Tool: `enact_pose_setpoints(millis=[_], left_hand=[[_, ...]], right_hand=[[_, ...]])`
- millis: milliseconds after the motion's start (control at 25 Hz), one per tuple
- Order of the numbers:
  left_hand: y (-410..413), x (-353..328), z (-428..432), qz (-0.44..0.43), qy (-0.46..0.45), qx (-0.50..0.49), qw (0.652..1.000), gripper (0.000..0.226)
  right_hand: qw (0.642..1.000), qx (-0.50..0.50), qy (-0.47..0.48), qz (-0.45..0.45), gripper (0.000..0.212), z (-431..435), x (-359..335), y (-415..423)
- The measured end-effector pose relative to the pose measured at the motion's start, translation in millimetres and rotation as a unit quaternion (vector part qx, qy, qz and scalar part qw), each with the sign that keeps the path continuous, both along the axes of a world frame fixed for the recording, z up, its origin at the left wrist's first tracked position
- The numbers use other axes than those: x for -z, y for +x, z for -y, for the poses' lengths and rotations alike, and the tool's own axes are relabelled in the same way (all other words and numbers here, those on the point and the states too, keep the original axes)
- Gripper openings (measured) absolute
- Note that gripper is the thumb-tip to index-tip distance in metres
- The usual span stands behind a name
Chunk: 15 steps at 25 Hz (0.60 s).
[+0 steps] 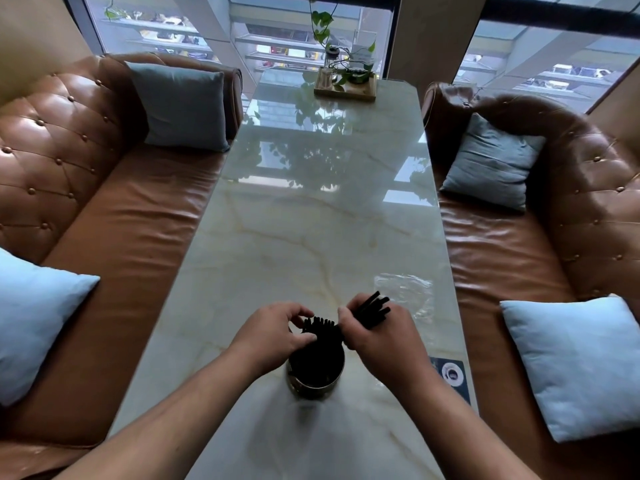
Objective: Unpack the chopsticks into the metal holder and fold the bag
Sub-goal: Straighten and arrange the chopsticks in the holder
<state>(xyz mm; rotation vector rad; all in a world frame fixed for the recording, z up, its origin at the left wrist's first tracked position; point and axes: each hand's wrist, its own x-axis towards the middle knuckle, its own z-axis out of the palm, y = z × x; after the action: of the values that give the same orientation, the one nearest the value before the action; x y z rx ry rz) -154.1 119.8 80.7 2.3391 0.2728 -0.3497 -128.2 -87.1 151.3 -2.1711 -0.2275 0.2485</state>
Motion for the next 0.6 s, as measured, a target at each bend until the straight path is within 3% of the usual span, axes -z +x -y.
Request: enact_pose_setpoints(millis=[240, 400, 480, 600], left_hand=[[1.6, 0.3, -2.6, 0.017, 0.026, 0.024, 0.999, 0.043], [7.8, -0.6, 3.0, 0.007, 0.031, 0.038, 0.999, 0.040], [11.5, -1.0, 4.0, 0.002, 0.051, 0.054, 0.997, 0.036], [15.2, -3.2, 3.1, 0.006, 0.086, 0.078, 0.993, 0.029]], right_hand=[[0.999, -0.009, 0.035, -0.024, 0.025, 12.6, -12.8, 13.7], [0.988, -0.096, -0.101, -0.063, 0.027, -4.9, 16.4, 2.0], [0.981, -0.095, -0.167, -0.031, 0.035, -5.7, 32.6, -2.1], [0.989, -0.035, -0.145, 0.012, 0.042, -0.9, 47.3, 1.5]])
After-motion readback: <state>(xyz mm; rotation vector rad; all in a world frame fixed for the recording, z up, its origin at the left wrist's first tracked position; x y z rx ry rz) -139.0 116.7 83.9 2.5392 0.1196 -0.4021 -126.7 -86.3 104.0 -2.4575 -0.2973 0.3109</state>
